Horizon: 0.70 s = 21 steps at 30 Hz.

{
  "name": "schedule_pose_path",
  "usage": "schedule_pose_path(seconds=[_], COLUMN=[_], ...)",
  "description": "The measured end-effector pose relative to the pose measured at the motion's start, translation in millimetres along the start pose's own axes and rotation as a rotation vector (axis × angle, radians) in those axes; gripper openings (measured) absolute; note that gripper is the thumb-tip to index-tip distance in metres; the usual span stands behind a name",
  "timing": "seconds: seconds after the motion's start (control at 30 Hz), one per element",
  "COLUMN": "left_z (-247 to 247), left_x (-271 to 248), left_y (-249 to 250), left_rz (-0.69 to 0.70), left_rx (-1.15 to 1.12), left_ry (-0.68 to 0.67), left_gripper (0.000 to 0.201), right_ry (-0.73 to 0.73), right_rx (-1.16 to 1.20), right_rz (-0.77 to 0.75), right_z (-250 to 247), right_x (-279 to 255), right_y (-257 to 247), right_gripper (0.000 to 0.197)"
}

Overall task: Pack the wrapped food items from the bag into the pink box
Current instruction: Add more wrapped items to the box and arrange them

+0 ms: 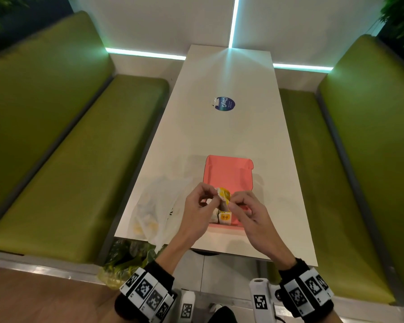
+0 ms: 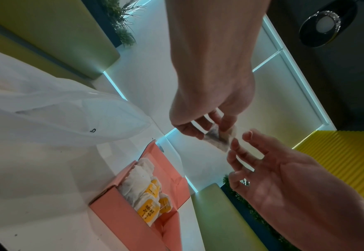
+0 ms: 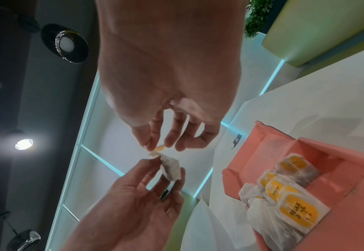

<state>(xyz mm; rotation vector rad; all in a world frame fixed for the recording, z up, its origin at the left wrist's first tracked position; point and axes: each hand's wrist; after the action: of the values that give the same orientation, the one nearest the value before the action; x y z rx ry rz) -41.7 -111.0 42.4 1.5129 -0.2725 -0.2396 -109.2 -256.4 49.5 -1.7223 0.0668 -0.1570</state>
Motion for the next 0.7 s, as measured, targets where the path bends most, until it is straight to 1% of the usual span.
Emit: schedule_pose_path(seconds=[0.1,0.2,0.27,0.37,0.4,0.47,0.57,0.7], left_z=[-0.7,-1.5,-1.2,-1.4,-1.7,-2.3,-3.7,-4.7], left_x=[-0.5,-1.5,-3.1,-4.9,-5.6,-5.9,-5.6,-7.4], left_y=[0.8,0.3,0.4,0.2,0.9,2.3,3.1,7.4], left_rz=[0.016,0.014,0.013,0.023,0.028,0.025,0.010,0.017], left_rx=[-0.011,0.020,0.041,0.119,0.156,0.194,0.176,0.174], left_ry=[0.023,0.044,0.029,-0.050,-0.077,-0.090,-0.070,-0.048], left_gripper=[0.007,0.009,0.009,0.028,0.030,0.024,0.015,0.011], right_ry=[0.014,0.054,0.086,0.104,0.094,0.060,-0.006,-0.092], right_rx=[0.064,0.104,0.119,0.169,0.183,0.203,0.219,0.185], right_rz=[-0.020,-0.049,-0.080,-0.103,-0.104,-0.109,-0.105,-0.089], right_z=[-0.4,-1.3,-2.8,-6.7,-7.9,-11.0,-15.0,-17.4], right_x=[-1.7,-1.3,-0.5,0.4,0.3,-0.7,-2.9,-6.7], right_y=[-4.4,-8.4,-9.5,-11.1,-11.9,-14.4,-17.4,-18.5], right_gripper=[0.012,0.017,0.013,0.006,0.006,0.003,0.011,0.009])
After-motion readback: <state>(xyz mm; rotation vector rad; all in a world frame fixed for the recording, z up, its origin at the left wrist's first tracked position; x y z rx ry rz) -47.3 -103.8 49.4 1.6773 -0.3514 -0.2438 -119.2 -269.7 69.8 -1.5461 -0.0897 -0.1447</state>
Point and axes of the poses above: each hand's wrist, its own x-axis towards the middle knuckle, its own z-axis out of the palm, y = z × x, and after that the axes turned 4 degrees about x, right-handed
